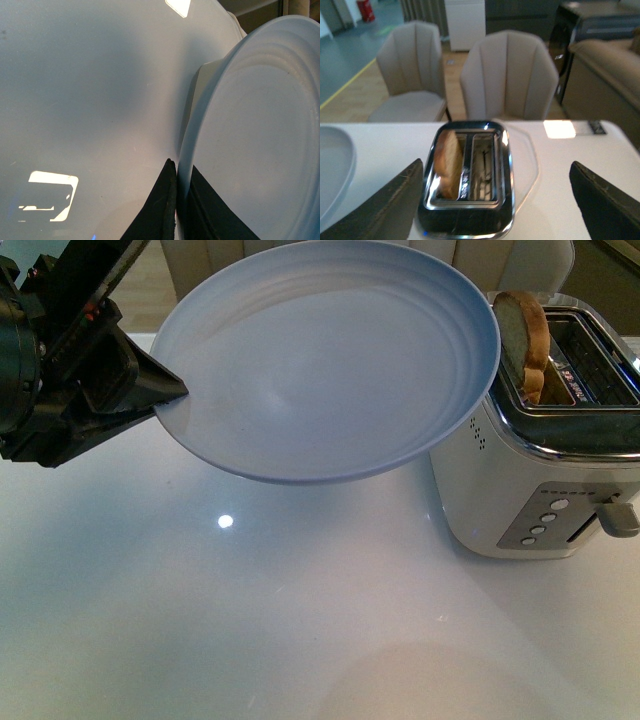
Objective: Left arm holds plate, right arm toasts bread
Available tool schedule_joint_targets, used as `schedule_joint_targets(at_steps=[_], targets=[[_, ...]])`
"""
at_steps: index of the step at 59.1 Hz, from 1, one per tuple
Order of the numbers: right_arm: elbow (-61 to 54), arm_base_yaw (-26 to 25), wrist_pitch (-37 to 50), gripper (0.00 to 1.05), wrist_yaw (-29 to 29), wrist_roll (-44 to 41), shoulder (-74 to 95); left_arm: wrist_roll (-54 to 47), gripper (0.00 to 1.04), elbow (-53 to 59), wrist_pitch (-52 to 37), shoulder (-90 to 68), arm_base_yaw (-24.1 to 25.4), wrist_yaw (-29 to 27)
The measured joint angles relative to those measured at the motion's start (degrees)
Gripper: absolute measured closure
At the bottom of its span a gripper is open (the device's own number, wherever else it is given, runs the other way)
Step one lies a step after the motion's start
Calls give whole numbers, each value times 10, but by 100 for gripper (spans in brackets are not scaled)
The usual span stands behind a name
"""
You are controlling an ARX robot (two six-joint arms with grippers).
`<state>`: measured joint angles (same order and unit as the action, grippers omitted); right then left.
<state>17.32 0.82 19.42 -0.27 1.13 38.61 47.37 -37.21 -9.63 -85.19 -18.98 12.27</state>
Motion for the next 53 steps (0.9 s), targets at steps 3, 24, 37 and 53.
schedule_joint_targets(at_steps=[3,24,37,53], targets=[[-20,-6,23,33,6,-2,-13,0,102,0,2,0,0,-2],[-106,-7,20,103,3,-7,-102,-2,102,0,3,1,0,-7],[-131,-7,-2,103,3,-9,-147,-2,102,0,3,1,0,-9],[-147,-7,-31,103,3,-9,-193,-2,102,0,3,1,2,-13]])
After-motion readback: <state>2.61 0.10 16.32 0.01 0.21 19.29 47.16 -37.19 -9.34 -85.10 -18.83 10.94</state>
